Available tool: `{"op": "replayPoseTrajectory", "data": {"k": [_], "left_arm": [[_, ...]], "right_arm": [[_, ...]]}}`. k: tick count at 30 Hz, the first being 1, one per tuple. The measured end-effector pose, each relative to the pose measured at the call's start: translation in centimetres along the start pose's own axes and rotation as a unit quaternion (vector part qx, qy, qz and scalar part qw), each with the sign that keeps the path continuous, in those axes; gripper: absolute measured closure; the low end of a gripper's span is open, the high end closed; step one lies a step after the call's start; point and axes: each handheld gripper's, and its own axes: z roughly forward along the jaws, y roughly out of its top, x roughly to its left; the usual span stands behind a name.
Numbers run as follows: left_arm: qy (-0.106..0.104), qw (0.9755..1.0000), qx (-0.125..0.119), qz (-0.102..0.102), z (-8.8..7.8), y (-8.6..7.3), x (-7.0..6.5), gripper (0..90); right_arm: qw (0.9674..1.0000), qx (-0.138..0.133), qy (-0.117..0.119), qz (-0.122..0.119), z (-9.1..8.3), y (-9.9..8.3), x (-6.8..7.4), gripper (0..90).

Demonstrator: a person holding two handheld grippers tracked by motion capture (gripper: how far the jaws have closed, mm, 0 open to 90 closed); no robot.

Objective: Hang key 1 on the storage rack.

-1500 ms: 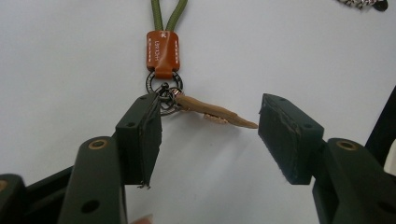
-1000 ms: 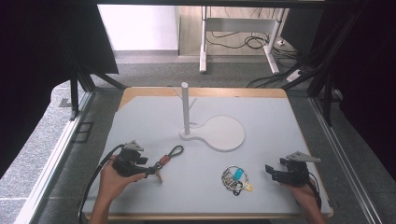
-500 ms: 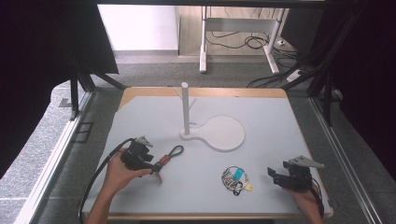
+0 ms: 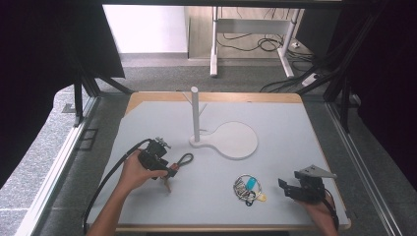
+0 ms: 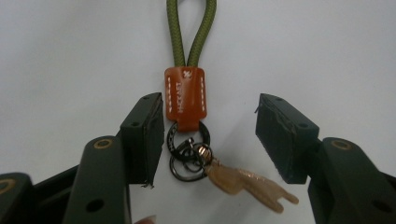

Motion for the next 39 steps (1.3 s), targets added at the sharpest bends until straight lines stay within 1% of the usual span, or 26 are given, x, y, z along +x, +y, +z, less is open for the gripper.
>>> {"op": "replayPoseTrajectory", "data": {"k": [1, 2, 4, 5, 7, 9, 10, 11, 12, 13, 14, 15, 16, 17, 20, 23, 24, 26, 27, 28, 30, 33, 34, 37, 38, 39], "left_arm": [[-0.002, 1.0000, 0.004, -0.001, 0.2, 0.3, 0.0, 43.0], [0.002, 0.9999, 0.011, 0.000, 0.4, 0.6, -0.1, 43.7], [0.017, 0.9994, 0.031, 0.003, 0.8, 1.3, -0.2, 44.9], [0.025, 0.9987, 0.044, 0.005, 1.2, 1.9, -0.2, 45.6], [0.029, 0.9984, 0.048, 0.004, 1.3, 2.1, -0.3, 47.6], [0.038, 0.9972, 0.064, 0.009, 1.7, 2.8, -0.5, 49.2], [0.040, 0.9969, 0.066, 0.013, 1.8, 3.0, -0.4, 49.9], [0.040, 0.9969, 0.066, 0.013, 1.8, 3.0, -0.4, 50.7], [0.049, 0.9960, 0.073, 0.015, 2.0, 3.2, -0.4, 51.6], [0.049, 0.9960, 0.073, 0.015, 2.0, 3.2, -0.4, 52.4], [0.054, 0.9955, 0.076, 0.016, 2.1, 3.3, -0.4, 52.4], [0.058, 0.9950, 0.080, 0.012, 2.3, 3.4, -0.3, 53.7], [0.058, 0.9950, 0.080, 0.012, 2.3, 3.4, -0.3, 54.4], [0.067, 0.9934, 0.091, 0.017, 2.6, 3.4, -0.3, 55.2], [0.075, 0.9915, 0.104, 0.023, 2.9, 3.3, -0.3, 56.9], [0.078, 0.9913, 0.103, 0.024, 3.0, 3.3, -0.4, 57.9], [0.082, 0.9908, 0.104, 0.026, 3.1, 3.3, -0.6, 58.3], [0.084, 0.9906, 0.105, 0.028, 3.1, 3.4, -0.7, 60.8], [0.087, 0.9898, 0.107, 0.034, 3.1, 3.4, -0.9, 60.8], [0.089, 0.9892, 0.110, 0.039, 3.3, 3.5, -1.2, 64.1], [0.090, 0.9890, 0.110, 0.040, 3.3, 3.6, -1.2, 65.4], [0.086, 0.9895, 0.110, 0.037, 3.2, 3.5, -1.2, 66.4], [0.085, 0.9892, 0.112, 0.041, 3.2, 3.5, -1.1, 66.5], [0.079, 0.9903, 0.105, 0.045, 3.0, 3.3, -0.9, 66.8], [0.075, 0.9911, 0.100, 0.044, 2.8, 3.2, -0.9, 66.9], [0.075, 0.9911, 0.100, 0.044, 2.8, 3.2, -0.9, 66.9]], "right_arm": [[1.0000, -0.001, 0.000, 0.001, -0.1, 0.0, -0.1, 28.0], [1.0000, -0.002, -0.002, 0.002, -0.2, 0.0, -0.2, 28.1], [1.0000, -0.004, -0.003, 0.006, -0.2, 0.0, -0.3, 28.3], [1.0000, -0.005, -0.004, 0.005, -0.3, 0.0, -0.3, 28.6], [1.0000, -0.005, -0.003, 0.005, -0.3, 0.1, -0.3, 28.6], [1.0000, -0.005, -0.002, 0.001, -0.2, 0.2, -0.1, 28.6], [1.0000, -0.003, -0.001, 0.001, -0.2, 0.2, 0.0, 28.6], [1.0000, -0.003, -0.001, 0.001, -0.2, 0.2, 0.0, 28.6], [1.0000, -0.001, -0.002, -0.003, -0.1, 0.1, 0.1, 28.6], [1.0000, -0.001, -0.002, -0.005, -0.1, 0.1, 0.1, 28.6], [1.0000, -0.001, -0.002, -0.005, -0.1, 0.1, 0.1, 28.6], [1.0000, -0.002, -0.003, -0.004, -0.1, 0.1, 0.0, 28.6], [1.0000, -0.002, -0.003, -0.003, -0.1, 0.1, 0.0, 28.6], [1.0000, -0.002, -0.003, -0.002, -0.2, 0.1, 0.0, 28.6], [1.0000, -0.001, -0.004, -0.002, -0.2, 0.1, 0.0, 28.6], [1.0000, 0.000, -0.004, -0.003, -0.1, 0.1, 0.0, 28.6], [1.0000, 0.002, -0.004, -0.005, 0.0, 0.1, 0.1, 28.6], [1.0000, 0.005, -0.003, -0.006, 0.1, 0.0, 0.2, 28.6], [1.0000, 0.005, -0.003, -0.006, 0.1, 0.0, 0.2, 28.6], [1.0000, 0.006, -0.004, -0.006, 0.2, 0.0, 0.1, 28.6], [0.9999, 0.007, -0.006, -0.005, 0.2, 0.0, 0.1, 28.6], [0.9999, 0.007, -0.007, -0.005, 0.2, -0.1, 0.0, 28.6], [0.9999, 0.009, -0.007, -0.004, 0.2, -0.2, 0.0, 28.6], [0.9999, 0.009, -0.008, -0.004, 0.2, -0.2, 0.0, 28.6], [0.9999, 0.008, -0.009, -0.001, 0.1, -0.2, -0.1, 28.8], [0.9999, 0.008, -0.009, -0.001, 0.1, -0.2, -0.1, 28.8]]}}
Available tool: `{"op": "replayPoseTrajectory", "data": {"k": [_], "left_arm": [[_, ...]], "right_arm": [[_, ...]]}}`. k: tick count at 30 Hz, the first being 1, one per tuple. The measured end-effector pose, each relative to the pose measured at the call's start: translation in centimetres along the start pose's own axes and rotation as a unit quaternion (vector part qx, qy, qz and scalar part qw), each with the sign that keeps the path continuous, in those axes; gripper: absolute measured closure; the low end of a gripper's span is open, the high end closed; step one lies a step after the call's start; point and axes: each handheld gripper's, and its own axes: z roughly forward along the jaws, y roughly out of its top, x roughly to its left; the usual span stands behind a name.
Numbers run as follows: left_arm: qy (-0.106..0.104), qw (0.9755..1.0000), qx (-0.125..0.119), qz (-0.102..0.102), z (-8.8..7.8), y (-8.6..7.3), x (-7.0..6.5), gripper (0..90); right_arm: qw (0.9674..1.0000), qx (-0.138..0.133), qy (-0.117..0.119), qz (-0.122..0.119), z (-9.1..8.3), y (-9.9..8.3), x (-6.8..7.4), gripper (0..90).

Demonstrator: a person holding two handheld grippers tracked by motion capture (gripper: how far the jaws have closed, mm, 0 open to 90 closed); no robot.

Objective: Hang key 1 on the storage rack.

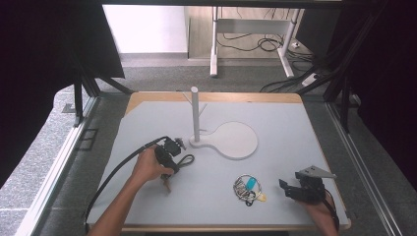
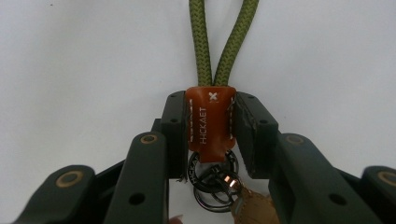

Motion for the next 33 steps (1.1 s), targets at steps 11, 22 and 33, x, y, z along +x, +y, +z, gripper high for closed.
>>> {"op": "replayPoseTrajectory", "data": {"k": [11, 22, 33], "left_arm": [[-0.039, 0.9975, -0.059, -0.003, -3.6, -1.8, 0.4, 66.9], [-0.039, 0.9943, -0.099, 0.005, -7.7, -2.3, 0.4, 66.8], [-0.039, 0.9922, -0.118, 0.009, -10.2, -2.5, 0.6, 66.8]], "right_arm": [[1.0000, -0.003, 0.000, 0.004, -0.1, 0.0, -0.2, 28.9], [1.0000, -0.004, 0.000, 0.007, -0.1, 0.0, -0.3, 29.0], [0.9999, -0.003, 0.007, 0.010, 0.0, 0.1, -0.2, 29.2]]}}
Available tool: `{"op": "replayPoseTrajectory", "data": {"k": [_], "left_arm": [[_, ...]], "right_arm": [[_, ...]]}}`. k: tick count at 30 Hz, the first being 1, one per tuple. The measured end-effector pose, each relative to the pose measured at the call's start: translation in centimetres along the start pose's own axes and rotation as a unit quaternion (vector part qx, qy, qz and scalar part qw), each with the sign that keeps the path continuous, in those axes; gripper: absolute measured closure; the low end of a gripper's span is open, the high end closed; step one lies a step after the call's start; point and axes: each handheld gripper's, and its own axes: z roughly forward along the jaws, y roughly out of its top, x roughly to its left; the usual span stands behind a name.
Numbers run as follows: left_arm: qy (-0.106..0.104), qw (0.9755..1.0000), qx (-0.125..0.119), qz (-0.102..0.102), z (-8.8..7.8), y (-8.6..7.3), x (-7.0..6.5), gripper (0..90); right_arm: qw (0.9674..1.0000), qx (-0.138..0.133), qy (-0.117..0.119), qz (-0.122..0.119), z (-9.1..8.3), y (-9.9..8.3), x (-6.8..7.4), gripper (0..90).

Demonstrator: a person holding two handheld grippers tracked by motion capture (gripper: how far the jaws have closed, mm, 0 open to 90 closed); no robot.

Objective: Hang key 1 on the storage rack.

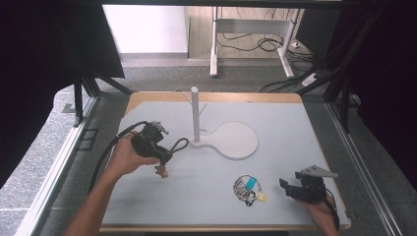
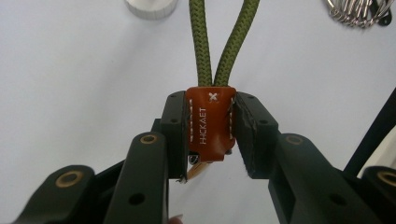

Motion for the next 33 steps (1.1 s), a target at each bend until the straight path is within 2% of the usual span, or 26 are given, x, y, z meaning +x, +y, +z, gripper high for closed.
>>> {"op": "replayPoseTrajectory", "data": {"k": [5, 12, 22, 25, 33], "left_arm": [[0.000, 0.9999, -0.014, 0.008, -1.4, 1.0, -0.4, 66.8], [0.000, 0.9997, -0.017, 0.016, -2.6, 1.7, -0.8, 66.8], [-0.004, 0.9993, -0.035, 0.011, -3.6, 2.1, -0.1, 66.7], [0.003, 0.9991, -0.041, 0.010, -4.0, 2.3, 0.2, 66.8], [0.002, 0.9984, -0.056, 0.008, -4.8, 3.1, 0.9, 66.7]], "right_arm": [[1.0000, -0.001, 0.001, 0.001, -0.1, 0.0, -0.1, 29.2], [1.0000, -0.003, -0.001, 0.006, -0.3, 0.0, -0.3, 29.3], [1.0000, -0.001, -0.004, 0.006, -0.2, -0.1, -0.4, 29.3], [1.0000, 0.001, -0.005, 0.005, -0.1, -0.1, -0.4, 29.3], [1.0000, 0.000, -0.005, 0.005, -0.2, -0.1, -0.4, 29.3]]}}
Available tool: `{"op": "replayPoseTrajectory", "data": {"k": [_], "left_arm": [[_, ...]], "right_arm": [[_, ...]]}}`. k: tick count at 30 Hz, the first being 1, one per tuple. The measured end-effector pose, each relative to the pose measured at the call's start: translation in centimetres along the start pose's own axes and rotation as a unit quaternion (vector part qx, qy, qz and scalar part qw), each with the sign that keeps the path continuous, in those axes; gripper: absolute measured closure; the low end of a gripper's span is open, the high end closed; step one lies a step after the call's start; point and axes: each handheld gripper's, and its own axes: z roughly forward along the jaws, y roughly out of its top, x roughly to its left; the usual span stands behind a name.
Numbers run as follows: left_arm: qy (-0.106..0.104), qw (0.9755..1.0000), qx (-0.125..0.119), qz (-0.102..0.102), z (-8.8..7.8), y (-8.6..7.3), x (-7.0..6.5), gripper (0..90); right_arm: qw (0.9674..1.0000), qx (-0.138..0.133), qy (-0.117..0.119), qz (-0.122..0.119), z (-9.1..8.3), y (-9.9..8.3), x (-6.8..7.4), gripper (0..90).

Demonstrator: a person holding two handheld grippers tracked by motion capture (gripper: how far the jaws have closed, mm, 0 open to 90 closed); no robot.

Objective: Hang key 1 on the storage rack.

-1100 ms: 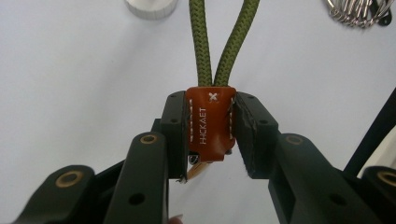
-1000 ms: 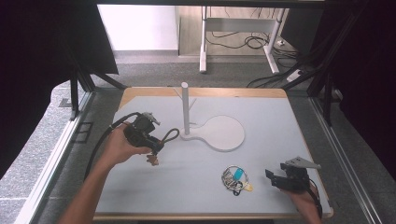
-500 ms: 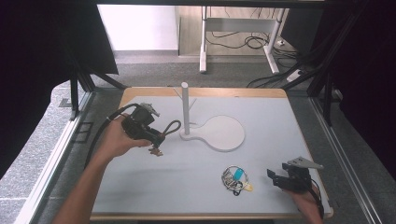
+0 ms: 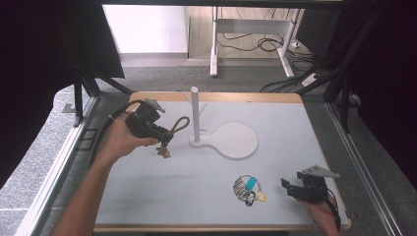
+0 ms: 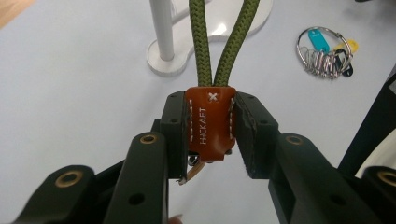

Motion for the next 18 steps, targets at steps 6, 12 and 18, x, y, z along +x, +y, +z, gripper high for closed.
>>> {"op": "replayPoseTrajectory", "data": {"k": [6, 12, 18], "left_arm": [[-0.001, 1.0000, 0.001, -0.007, 0.5, 0.6, 1.0, 66.7], [0.000, 0.9999, 0.002, -0.010, 0.2, 1.0, 1.6, 66.7], [0.001, 0.9999, -0.004, -0.013, -0.4, 1.7, 2.4, 66.7]], "right_arm": [[1.0000, -0.001, -0.002, 0.002, -0.1, 0.0, -0.1, 29.5], [1.0000, 0.002, -0.003, 0.002, 0.0, -0.1, -0.2, 29.9], [1.0000, 0.005, -0.003, 0.002, 0.0, -0.1, -0.1, 29.8]]}}
